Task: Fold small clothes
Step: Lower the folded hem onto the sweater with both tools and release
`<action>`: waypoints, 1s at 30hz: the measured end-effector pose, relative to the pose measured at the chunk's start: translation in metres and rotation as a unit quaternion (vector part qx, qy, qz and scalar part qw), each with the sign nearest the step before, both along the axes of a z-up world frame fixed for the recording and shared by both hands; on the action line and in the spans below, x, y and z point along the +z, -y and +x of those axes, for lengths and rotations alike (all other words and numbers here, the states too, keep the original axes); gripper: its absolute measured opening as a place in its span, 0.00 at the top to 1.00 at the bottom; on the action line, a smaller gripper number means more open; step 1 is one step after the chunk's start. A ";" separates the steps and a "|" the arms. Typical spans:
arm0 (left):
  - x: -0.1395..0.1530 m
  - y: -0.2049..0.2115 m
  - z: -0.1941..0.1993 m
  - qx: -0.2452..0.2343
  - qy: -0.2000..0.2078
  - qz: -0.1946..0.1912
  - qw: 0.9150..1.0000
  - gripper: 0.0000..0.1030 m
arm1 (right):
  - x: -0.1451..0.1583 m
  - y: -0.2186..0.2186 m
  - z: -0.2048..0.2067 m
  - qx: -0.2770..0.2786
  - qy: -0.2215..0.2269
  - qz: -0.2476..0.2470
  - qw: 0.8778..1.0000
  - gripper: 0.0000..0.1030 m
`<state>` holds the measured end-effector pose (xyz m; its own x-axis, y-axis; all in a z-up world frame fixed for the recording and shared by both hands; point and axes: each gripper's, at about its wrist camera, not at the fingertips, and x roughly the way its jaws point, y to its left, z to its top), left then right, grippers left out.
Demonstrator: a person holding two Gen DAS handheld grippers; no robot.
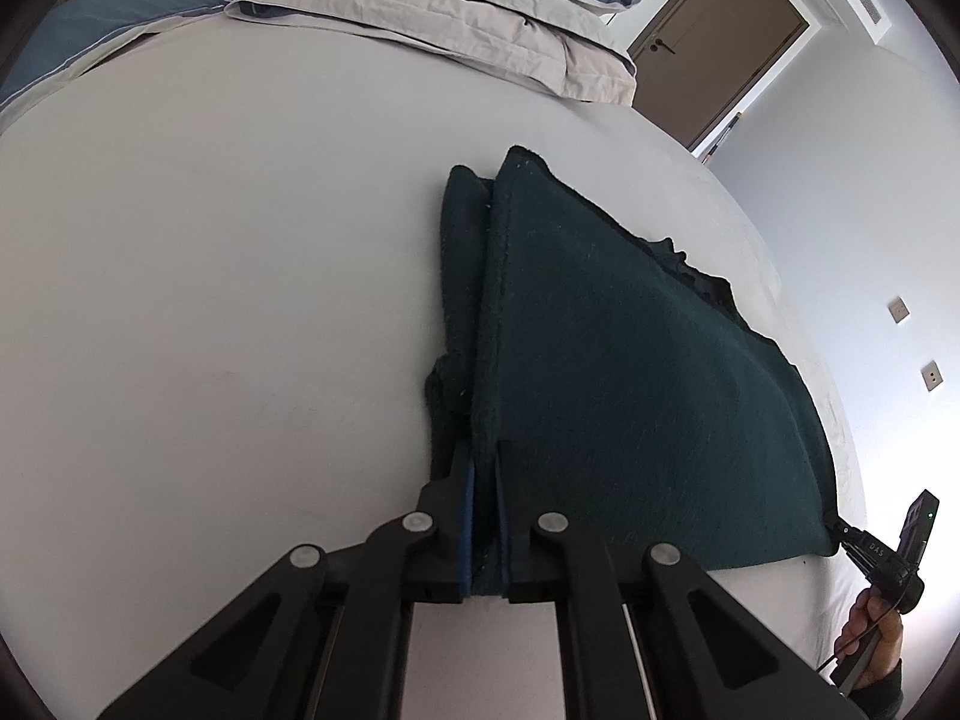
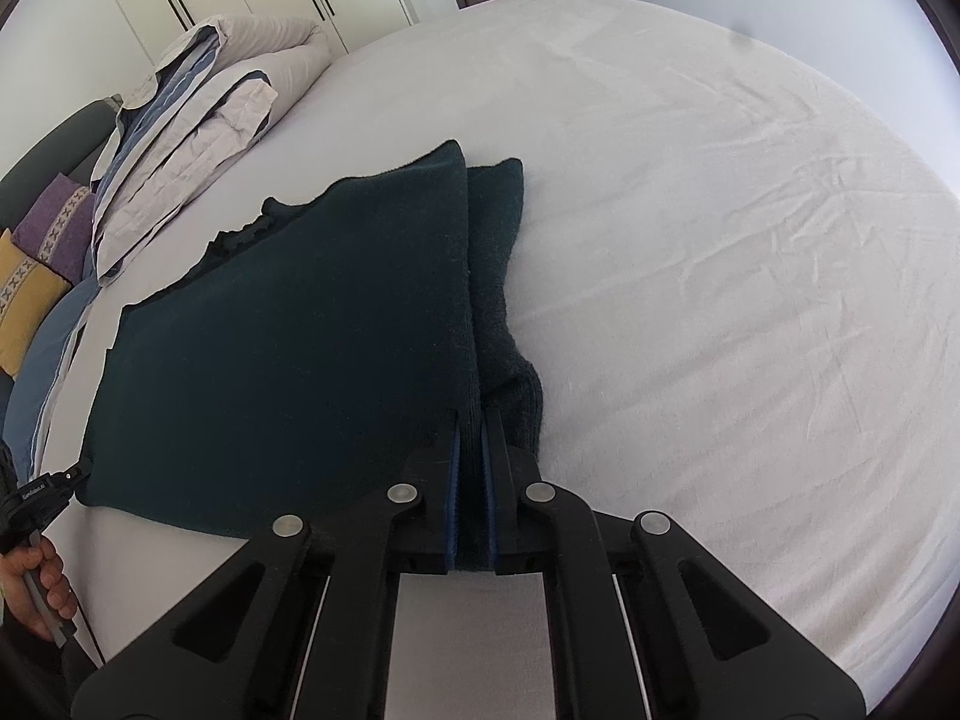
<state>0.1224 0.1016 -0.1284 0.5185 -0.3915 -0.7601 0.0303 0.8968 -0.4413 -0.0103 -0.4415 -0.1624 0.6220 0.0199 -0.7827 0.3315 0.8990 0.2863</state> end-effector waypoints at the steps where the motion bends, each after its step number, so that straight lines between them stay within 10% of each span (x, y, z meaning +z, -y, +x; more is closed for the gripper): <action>1: 0.000 -0.001 -0.001 0.000 0.000 -0.001 1.000 0.94 | -0.002 0.001 -0.001 -0.001 0.001 0.005 1.000 0.95; 20: -0.004 -0.005 -0.010 0.002 -0.001 -0.014 1.000 0.93 | -0.001 0.004 0.001 -0.006 -0.003 0.006 1.000 0.90; 30: 0.039 0.011 -0.014 0.016 0.047 -0.005 0.999 0.82 | 0.054 -0.034 -0.002 0.031 0.081 0.087 0.992 0.71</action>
<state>0.1089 0.0906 -0.0895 0.6004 -0.3807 -0.7033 0.0427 0.8934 -0.4472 -0.0127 -0.4073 -0.1081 0.7333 0.1880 -0.6534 0.2131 0.8491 0.4834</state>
